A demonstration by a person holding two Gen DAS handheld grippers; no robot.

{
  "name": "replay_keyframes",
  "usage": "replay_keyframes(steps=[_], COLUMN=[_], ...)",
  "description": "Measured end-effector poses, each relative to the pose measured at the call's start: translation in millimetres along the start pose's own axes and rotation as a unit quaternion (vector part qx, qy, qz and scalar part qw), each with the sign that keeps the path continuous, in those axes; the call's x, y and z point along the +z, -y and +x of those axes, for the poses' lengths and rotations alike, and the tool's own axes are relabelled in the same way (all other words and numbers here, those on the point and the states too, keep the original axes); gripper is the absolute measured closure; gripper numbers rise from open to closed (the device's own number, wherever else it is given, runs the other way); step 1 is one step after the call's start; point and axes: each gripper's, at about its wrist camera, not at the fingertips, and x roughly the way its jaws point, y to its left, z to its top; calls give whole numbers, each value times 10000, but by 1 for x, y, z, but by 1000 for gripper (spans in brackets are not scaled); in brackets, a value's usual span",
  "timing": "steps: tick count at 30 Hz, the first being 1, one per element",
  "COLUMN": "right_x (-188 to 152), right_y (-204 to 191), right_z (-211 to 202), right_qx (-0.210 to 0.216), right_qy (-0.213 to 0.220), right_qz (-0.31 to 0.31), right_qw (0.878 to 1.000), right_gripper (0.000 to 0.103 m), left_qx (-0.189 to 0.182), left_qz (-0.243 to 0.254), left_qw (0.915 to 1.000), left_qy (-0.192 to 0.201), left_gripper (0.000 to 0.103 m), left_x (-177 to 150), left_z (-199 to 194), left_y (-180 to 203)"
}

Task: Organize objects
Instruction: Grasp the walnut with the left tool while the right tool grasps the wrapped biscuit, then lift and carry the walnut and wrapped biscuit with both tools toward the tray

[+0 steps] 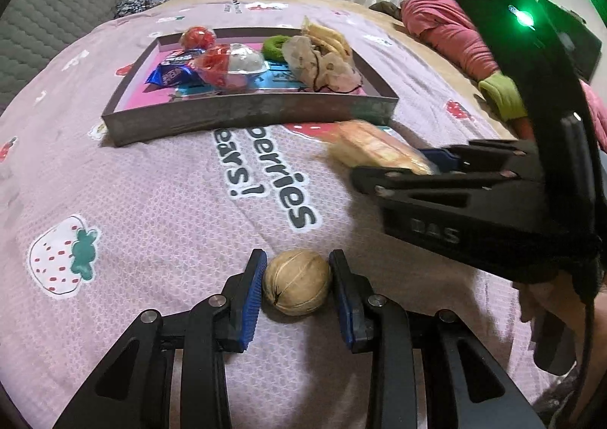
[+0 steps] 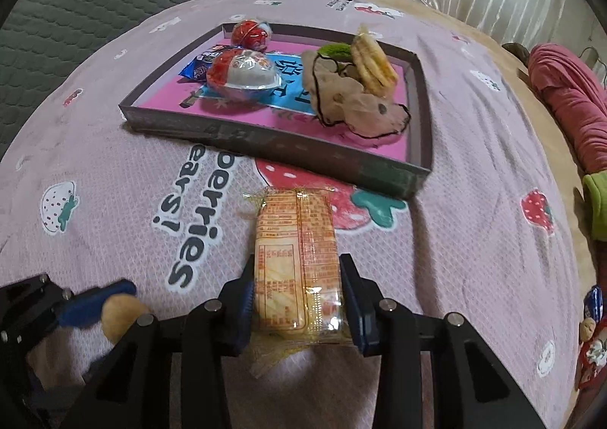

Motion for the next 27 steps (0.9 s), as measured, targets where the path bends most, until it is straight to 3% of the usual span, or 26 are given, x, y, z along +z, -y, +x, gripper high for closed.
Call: replay_keyframes(steps=[27], right_x=[-9], right_y=[-22], right_z=[-68], right_qx=[-87], right_qy=[387], right_qz=[-53], right_qw=[9992], right_gripper=[63], left_qx=[213], left_qz=[-382], left_qw=[9980], left_qy=[464], left_gripper=[68], left_x=[19], left_z=[-54], left_y=[-34])
